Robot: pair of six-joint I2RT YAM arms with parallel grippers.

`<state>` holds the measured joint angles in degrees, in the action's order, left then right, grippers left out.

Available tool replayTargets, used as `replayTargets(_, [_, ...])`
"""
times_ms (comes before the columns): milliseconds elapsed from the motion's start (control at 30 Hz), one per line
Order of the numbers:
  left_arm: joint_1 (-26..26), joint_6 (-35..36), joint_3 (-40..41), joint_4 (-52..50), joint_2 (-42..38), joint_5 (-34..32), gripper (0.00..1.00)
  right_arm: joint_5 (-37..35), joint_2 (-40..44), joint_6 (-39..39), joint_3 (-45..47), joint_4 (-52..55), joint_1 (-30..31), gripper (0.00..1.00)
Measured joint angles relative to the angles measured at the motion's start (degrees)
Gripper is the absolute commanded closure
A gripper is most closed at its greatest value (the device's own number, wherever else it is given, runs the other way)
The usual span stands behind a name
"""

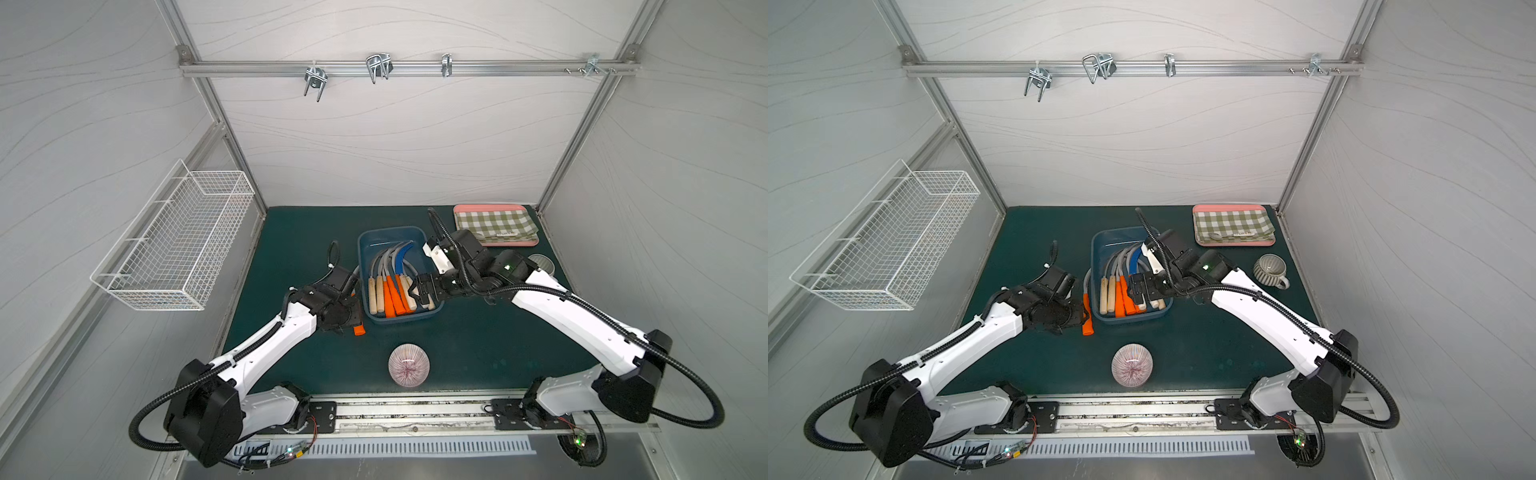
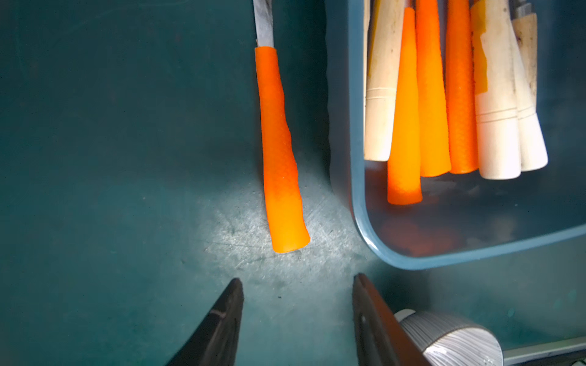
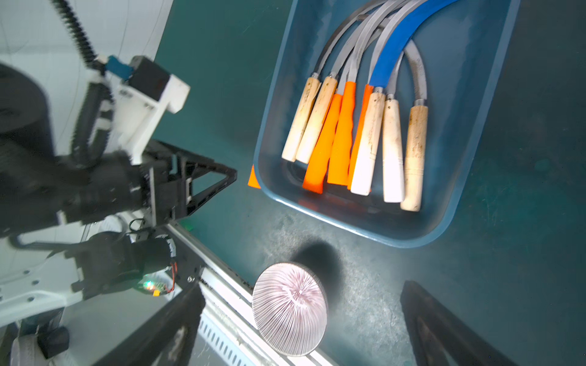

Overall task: Put small sickles into storage boxes
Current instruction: Pick up the sickle at the center of the board.

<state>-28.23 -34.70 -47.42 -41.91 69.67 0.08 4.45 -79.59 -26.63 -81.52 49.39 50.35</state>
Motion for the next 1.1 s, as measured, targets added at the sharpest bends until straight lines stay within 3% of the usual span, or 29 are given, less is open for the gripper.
replayTargets(1100, [0.1,-5.1,1.4,9.6,18.7,-4.0,0.58,2.3,0.0,1.4,-2.1,3.0,0.8,0.01])
